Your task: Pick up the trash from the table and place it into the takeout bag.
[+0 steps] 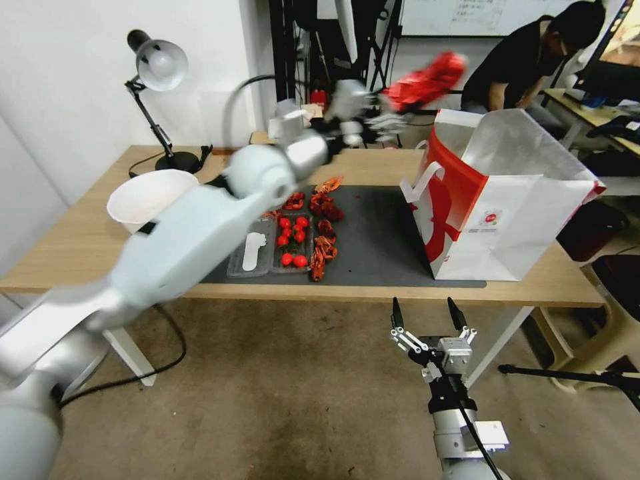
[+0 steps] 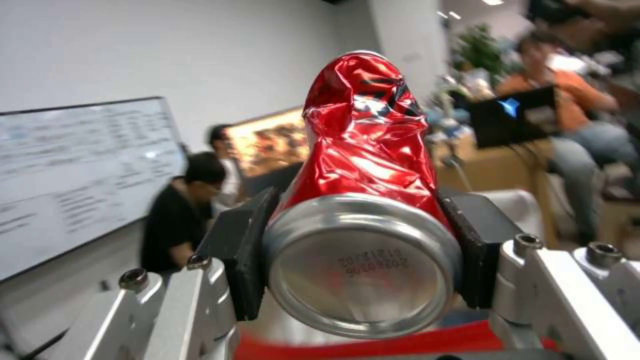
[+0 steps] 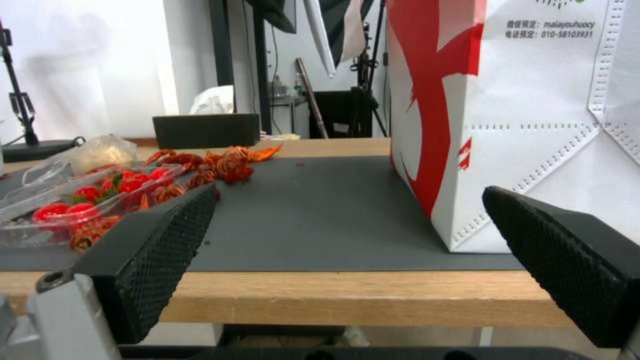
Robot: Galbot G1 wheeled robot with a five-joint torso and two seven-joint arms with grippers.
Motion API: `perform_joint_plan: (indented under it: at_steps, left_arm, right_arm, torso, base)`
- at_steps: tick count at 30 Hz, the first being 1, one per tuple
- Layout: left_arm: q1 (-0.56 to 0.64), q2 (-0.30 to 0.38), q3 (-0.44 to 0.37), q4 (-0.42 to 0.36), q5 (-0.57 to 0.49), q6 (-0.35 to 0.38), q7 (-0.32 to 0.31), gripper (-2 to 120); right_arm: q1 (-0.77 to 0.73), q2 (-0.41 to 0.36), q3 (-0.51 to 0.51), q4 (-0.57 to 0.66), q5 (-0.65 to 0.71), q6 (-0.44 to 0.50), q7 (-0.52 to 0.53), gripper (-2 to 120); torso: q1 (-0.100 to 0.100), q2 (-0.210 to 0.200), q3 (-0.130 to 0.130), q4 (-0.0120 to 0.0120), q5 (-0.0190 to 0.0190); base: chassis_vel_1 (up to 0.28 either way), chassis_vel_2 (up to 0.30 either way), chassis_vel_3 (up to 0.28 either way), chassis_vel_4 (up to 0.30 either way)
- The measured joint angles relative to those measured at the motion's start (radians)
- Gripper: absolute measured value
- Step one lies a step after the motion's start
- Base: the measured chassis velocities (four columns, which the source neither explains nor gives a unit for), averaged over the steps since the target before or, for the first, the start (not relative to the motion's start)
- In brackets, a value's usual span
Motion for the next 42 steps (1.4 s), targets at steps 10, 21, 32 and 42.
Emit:
perform_joint_plan:
  at_steps: [10, 21, 32, 42]
  left_arm:
    - [-0.073, -0.126, 0.108, 0.072, 0.093, 0.055, -0.009, 52]
    - [-0.089, -0.151, 0.125, 0.127, 0.186, 0.073, -0.024, 79]
    - [-0.04, -0.069, 0.063, 0.072, 0.197, 0.128, -0.149, 100]
    - [0.635, 0.294, -0.553, -0.346, 0.359, 0.143, -0.186, 100]
  right_arm:
    - [0.006, 0.009, 0.002, -0.013, -0.001, 0.007, 0.0, 100]
    - [0.006, 0.007, 0.003, -0.022, -0.001, 0.016, 0.0, 100]
    - [0.012, -0.005, -0.002, -0.037, 0.003, 0.026, -0.002, 100]
    - [0.017, -0.005, -0.019, -0.034, 0.002, 0.021, -0.004, 100]
  torso:
    - [0.0, 0.0, 0.0, -0.0001, -0.0003]
    - [0.0, 0.0, 0.0, 0.0, -0.0004]
    - [0.0, 0.0, 0.0, -0.0002, -0.0007]
    - [0.0, 0.0, 0.0, 0.0006, -0.0014]
  base:
    - [0.0, 0.0, 0.0, 0.0]
    - [0.0, 0.0, 0.0, 0.0]
    - [0.0, 0.0, 0.0, 0.0]
    - [0.0, 0.0, 0.0, 0.0]
